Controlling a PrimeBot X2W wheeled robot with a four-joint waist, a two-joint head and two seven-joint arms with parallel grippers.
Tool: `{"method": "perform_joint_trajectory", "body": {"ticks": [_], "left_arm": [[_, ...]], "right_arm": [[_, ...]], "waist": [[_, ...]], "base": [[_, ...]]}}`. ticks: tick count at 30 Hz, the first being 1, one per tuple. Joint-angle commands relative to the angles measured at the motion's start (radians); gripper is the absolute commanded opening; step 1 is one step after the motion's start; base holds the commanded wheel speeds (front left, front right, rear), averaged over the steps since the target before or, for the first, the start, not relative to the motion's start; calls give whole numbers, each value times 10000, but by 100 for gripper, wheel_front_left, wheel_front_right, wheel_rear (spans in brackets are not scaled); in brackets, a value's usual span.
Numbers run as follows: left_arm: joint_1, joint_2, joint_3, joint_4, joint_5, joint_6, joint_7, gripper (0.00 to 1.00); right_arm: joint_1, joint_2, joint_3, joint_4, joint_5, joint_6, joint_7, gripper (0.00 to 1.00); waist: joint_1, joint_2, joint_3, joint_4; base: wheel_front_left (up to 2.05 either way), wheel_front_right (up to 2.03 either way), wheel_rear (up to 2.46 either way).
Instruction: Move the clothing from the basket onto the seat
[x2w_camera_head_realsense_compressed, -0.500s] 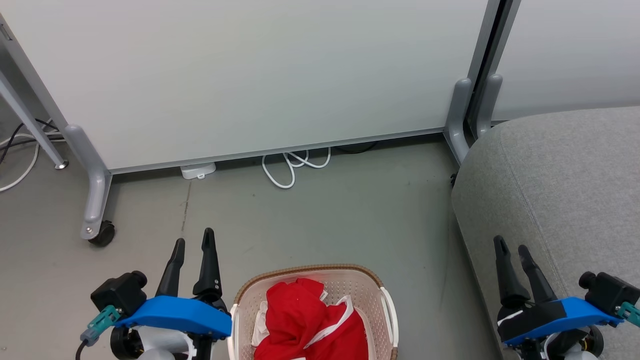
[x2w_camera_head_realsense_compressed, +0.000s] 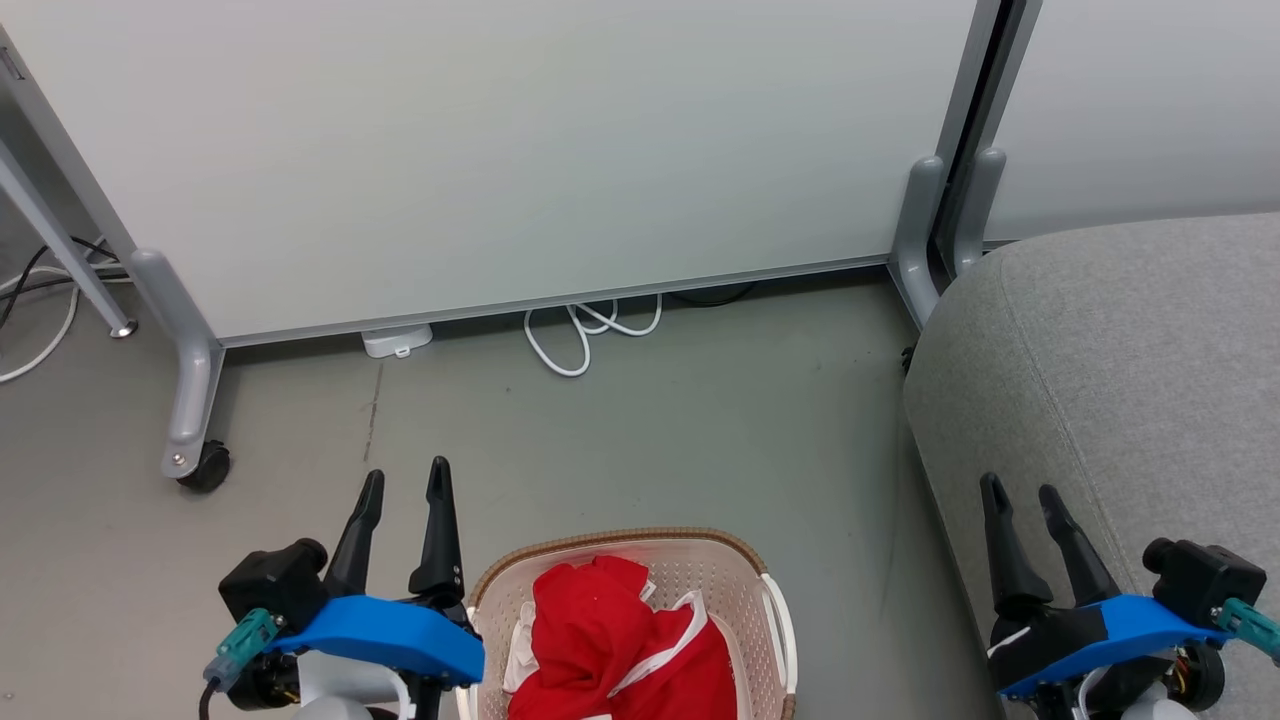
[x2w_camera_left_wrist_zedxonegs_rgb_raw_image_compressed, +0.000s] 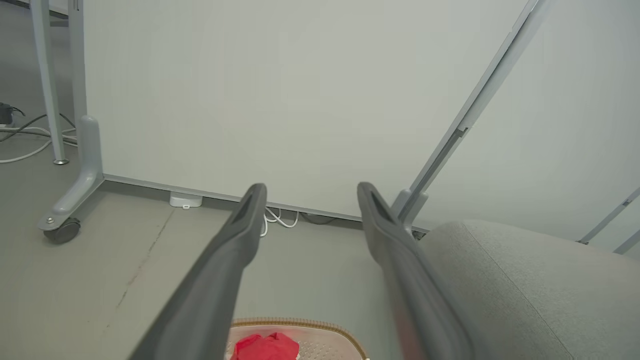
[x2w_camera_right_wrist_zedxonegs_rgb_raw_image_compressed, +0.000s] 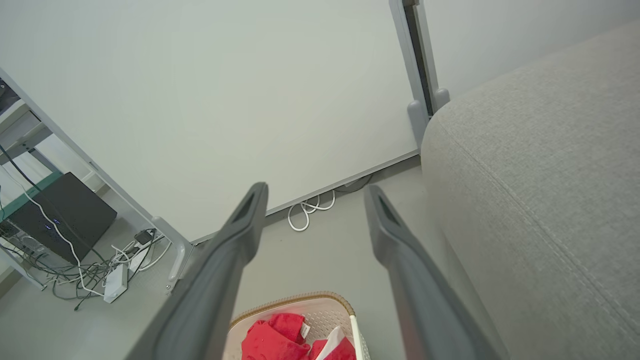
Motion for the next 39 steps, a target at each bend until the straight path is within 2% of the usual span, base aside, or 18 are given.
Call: {"method": "perform_joint_trajectory", "body": {"ticks": [1,21,39], "left_arm": [[-229,57,-89,-18,238,31,-94,100],[-302,61,-353,288,1764,186,-540,100],[-302,63,-555,568,2633,318,-871,100]], "right_arm": [[-101,-79,-18,-104,-260,17,-68,100],[-160,-90,-75,-103,-2095,21,-338,100],[-128,-99,-69,-4,-3377,18,-619,100]], "waist": [[0,0,4,1],[0,0,139,-7],[0,0,54,-14]], "base": [[0,0,0],[0,0,0],[0,0,0]]}}
